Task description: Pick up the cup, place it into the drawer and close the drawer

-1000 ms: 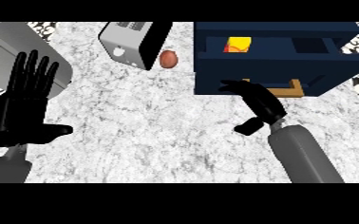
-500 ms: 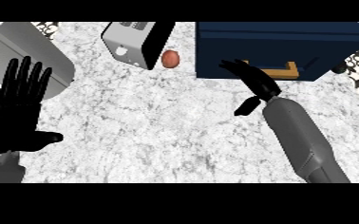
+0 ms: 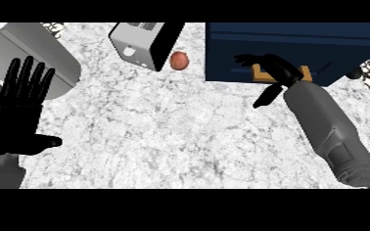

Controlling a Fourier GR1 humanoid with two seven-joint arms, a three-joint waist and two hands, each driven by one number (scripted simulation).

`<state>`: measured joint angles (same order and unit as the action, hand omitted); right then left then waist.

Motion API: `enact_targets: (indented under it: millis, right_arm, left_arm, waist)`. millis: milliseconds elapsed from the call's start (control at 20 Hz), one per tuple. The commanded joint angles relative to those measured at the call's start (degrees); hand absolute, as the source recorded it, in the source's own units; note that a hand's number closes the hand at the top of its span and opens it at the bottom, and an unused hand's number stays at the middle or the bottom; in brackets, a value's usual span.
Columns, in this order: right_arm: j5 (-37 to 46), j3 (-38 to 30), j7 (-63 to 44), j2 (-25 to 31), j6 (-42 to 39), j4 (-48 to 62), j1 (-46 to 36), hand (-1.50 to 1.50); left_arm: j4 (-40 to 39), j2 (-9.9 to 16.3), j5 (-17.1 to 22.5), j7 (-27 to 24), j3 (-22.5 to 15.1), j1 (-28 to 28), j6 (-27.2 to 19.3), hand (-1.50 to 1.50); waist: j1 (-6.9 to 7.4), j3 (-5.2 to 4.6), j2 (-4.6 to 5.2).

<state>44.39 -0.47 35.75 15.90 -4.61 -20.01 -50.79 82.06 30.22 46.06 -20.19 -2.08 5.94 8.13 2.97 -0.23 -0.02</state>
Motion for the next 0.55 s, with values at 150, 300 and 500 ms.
enact_targets:
  millis: [150,300,500]
  right_arm:
    - [0.57,-2.31,-2.17,4.78,0.84,7.93,-5.28,-1.5]
    - [-0.33,-3.36,-2.5,5.43,0.28,8.59,-6.7,-1.5]
    - [-0.23,-3.33,0.36,5.9,1.48,9.5,-5.2,-1.5]
  left_arm:
    - [-0.08,-0.48,-1.53,-1.47,-0.08,-1.24,1.4,-1.5]
    - [0.07,-0.62,-1.78,-0.21,-0.01,1.75,-0.46,-1.5]
    - [-0.47,-1.24,-2.54,0.51,-0.39,2.41,-1.78,-1.5]
  waist:
    - [2.03,0.39,1.85]
    - [2.57,0.46,2.25]
    - [2.25,0.5,2.18]
